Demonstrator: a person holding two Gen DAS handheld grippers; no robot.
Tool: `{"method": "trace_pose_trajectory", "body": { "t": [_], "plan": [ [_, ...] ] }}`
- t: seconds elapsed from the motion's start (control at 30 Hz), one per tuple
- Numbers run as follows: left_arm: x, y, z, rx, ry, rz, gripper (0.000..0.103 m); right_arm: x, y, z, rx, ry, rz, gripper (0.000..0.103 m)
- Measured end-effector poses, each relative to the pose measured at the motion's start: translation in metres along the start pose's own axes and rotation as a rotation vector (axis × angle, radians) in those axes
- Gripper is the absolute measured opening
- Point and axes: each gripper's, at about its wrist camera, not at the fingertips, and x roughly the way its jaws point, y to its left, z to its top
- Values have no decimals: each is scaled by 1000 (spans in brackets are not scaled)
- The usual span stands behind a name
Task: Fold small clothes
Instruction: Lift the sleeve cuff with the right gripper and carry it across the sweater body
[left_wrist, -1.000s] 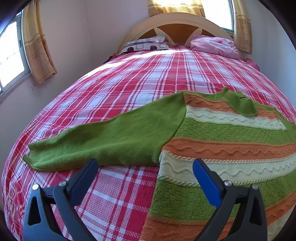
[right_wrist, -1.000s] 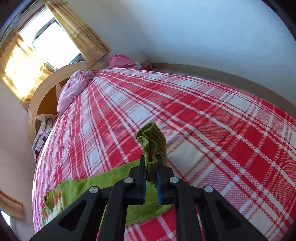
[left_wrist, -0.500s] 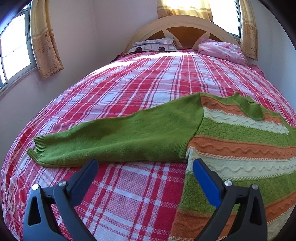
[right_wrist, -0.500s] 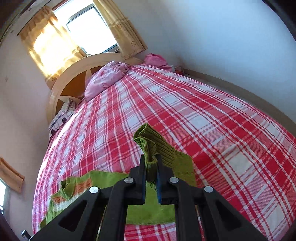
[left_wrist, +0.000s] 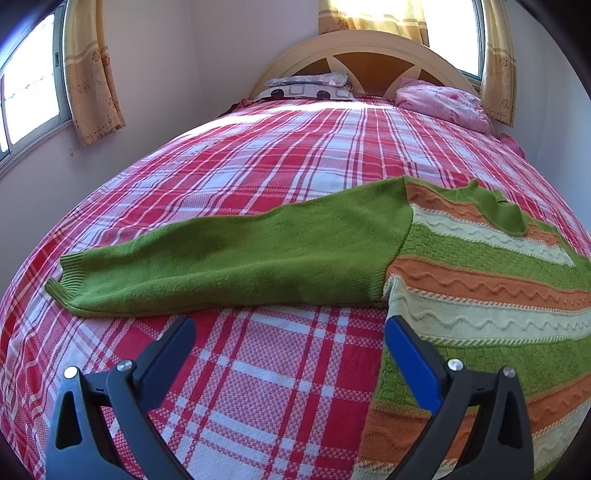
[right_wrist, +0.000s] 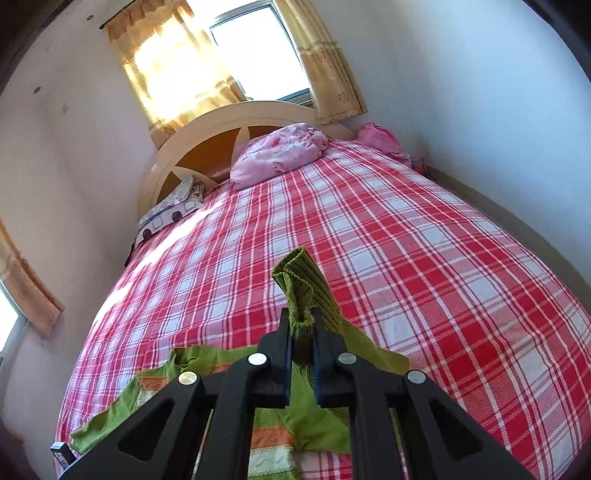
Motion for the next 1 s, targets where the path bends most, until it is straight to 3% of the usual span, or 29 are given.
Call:
{"method": "trace_pose_trajectory", "body": {
  "t": [0.3, 0.7, 0.9, 1.0],
  "plan": [
    [2, 1, -5, -5, -10, -25, 103, 5, 85, 9, -121, -8, 88, 8],
    [4, 8, -8, -46, -4, -61, 103, 23, 193, -11, -271, 33, 216, 8],
    [4, 12, -9, -63, 1, -71, 103, 47, 249, -47, -348, 87, 288, 8],
    [4, 12, -9, -64, 3, -71, 103, 70, 272, -82, -380, 149, 313, 8]
  ]
}}
